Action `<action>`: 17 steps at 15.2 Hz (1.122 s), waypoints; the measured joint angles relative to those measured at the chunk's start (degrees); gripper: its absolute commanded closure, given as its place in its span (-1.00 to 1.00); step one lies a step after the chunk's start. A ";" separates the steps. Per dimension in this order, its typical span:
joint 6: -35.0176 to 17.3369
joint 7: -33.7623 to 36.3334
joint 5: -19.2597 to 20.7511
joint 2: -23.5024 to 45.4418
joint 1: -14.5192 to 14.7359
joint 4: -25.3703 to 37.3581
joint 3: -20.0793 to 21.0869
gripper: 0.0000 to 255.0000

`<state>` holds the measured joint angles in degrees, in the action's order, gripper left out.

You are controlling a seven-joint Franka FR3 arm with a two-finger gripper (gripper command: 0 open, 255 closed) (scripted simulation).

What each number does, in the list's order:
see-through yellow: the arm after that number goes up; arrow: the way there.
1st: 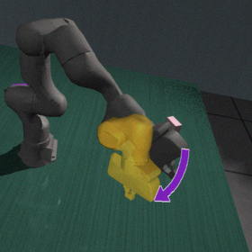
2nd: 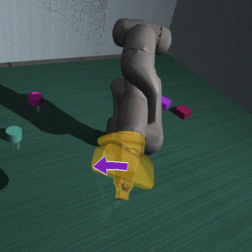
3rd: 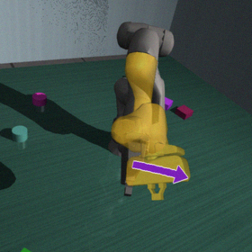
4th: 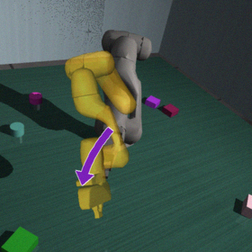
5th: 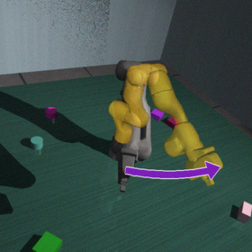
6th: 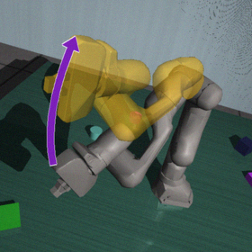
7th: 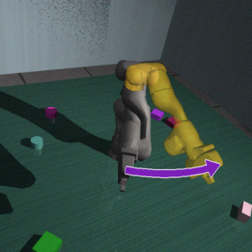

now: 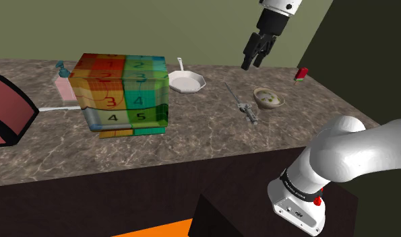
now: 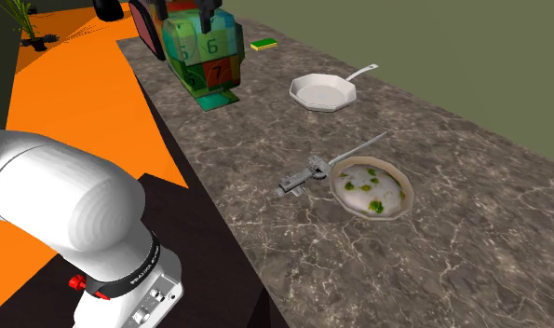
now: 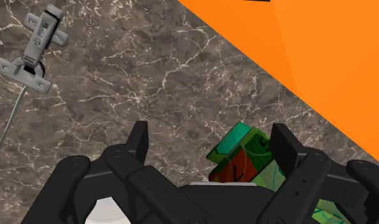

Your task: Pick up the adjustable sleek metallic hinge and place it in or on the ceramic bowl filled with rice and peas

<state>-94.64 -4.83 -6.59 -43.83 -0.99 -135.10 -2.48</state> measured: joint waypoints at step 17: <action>-25.04 -5.89 5.93 6.57 -7.97 -17.85 -9.50 -1.00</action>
<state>-119.69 -10.72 -0.65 -37.26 -8.96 -152.95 -11.98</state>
